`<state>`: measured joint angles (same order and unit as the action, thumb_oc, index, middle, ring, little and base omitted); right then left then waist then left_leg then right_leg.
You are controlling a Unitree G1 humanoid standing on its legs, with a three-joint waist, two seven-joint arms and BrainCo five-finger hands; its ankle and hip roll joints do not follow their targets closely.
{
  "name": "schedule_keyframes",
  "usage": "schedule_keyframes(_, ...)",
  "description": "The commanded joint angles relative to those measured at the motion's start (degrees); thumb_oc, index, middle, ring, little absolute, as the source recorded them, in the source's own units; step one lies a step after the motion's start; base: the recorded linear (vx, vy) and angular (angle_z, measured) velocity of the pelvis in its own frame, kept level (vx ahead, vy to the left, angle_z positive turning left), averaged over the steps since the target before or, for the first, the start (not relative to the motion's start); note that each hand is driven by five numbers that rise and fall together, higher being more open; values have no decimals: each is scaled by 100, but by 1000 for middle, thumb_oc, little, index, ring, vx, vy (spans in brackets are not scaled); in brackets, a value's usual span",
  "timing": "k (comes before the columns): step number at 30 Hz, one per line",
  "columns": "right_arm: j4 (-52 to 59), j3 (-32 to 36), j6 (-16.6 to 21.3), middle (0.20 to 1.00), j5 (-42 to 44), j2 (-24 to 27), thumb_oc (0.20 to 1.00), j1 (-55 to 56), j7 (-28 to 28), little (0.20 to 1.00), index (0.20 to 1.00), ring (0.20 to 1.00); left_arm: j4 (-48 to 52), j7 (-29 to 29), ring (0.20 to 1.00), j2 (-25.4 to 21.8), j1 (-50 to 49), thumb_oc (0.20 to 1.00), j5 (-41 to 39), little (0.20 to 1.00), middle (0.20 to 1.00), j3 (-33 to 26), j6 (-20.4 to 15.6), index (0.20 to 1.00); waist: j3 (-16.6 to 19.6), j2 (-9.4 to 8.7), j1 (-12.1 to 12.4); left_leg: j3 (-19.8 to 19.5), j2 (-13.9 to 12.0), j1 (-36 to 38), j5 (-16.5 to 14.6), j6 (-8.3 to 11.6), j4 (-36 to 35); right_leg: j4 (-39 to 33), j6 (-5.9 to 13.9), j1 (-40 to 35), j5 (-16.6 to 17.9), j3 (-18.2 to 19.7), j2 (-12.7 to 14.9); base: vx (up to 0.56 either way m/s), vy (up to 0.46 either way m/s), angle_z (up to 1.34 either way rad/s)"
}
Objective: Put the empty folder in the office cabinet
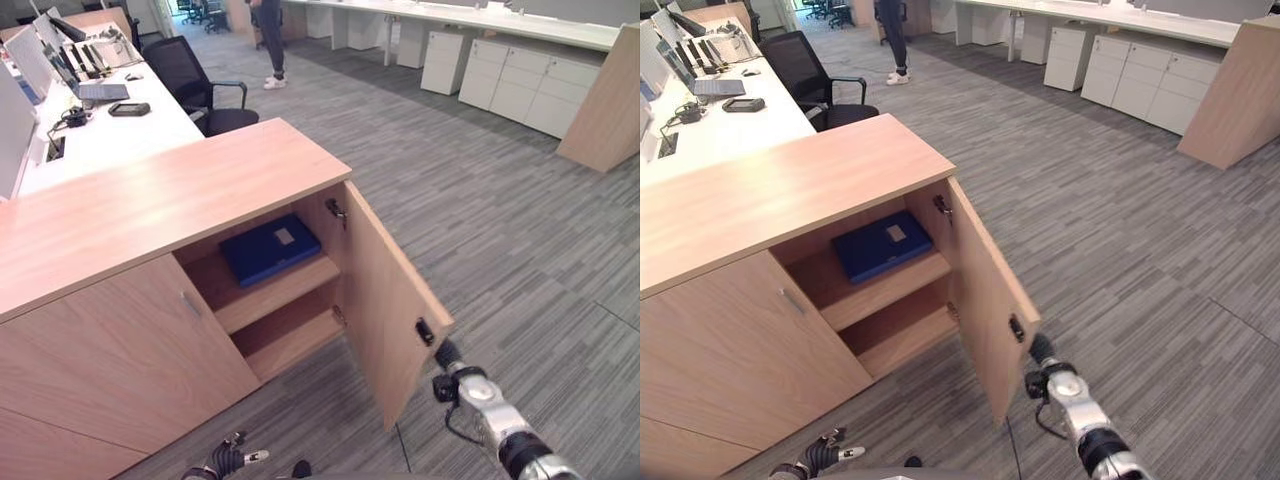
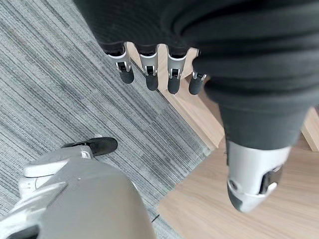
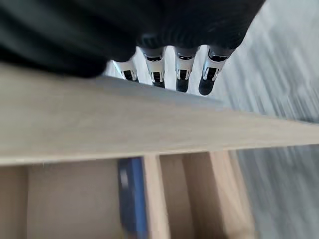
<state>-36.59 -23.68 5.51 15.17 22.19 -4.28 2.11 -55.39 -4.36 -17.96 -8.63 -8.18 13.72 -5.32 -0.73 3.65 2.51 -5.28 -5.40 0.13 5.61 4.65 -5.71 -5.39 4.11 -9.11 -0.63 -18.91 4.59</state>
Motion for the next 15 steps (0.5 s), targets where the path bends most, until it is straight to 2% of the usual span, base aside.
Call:
schedule_keyframes(1,-221,-120,-77,1000,-531,-239,1000,-196,329,1000,1000,1000,-380,143,1000,-196,532,1000,181,1000,1000,-157,-157,1000,-452,-348,161,226,-79,356,-505,243,167,142,437,-78,-209,250,474,-20,-37,0)
schedule_keyframes(6,-61,-353,-87,1000,-387,-408,1000,-94,519,1000,1000,1000,-575,216,1000,-164,623,1000,225,1000,1000,-170,-154,1000,-464,-350,162,208,-131,339,-466,286,172,126,413,-59,-224,239,430,-17,-34,0)
schedule_keyframes(9,165,-746,-63,1000,-242,-489,1000,-421,653,1000,1000,1000,-576,285,1000,-175,698,1000,162,1000,1000,-191,-175,1000,-581,-354,307,151,-185,174,-366,363,215,69,403,24,-216,240,401,-79,-45,2)
schedule_keyframes(11,226,-921,-11,1000,-52,-597,1000,-686,661,1000,1000,1000,-568,325,1000,-171,732,1000,73,1000,1000,-223,-193,1000,-685,-394,409,142,-198,-94,-412,400,605,45,399,73,-190,243,418,-117,-28,14)
schedule_keyframes(12,286,-976,15,1000,85,-615,1000,-880,608,1000,1000,1000,-542,371,1000,-168,812,1000,2,1000,1000,-186,-198,1000,-810,-440,461,274,-179,-398,-437,453,1084,40,389,87,-161,153,481,-181,22,40)
schedule_keyframes(13,421,-1010,51,1000,234,-561,1000,-1078,584,1000,1000,1000,-477,397,1000,-134,902,1000,10,1000,1000,-139,-188,1000,-850,-494,393,1065,-400,-654,-419,454,1580,39,382,51,-189,-99,540,-165,38,57)
schedule_keyframes(15,413,-982,5,1000,293,-569,1000,-1272,521,1000,1000,1000,-398,343,1000,-136,886,1000,63,1000,1000,-149,-156,1000,-834,-560,346,2047,-707,-715,-523,355,2024,40,345,-19,-246,-349,573,-82,25,95)
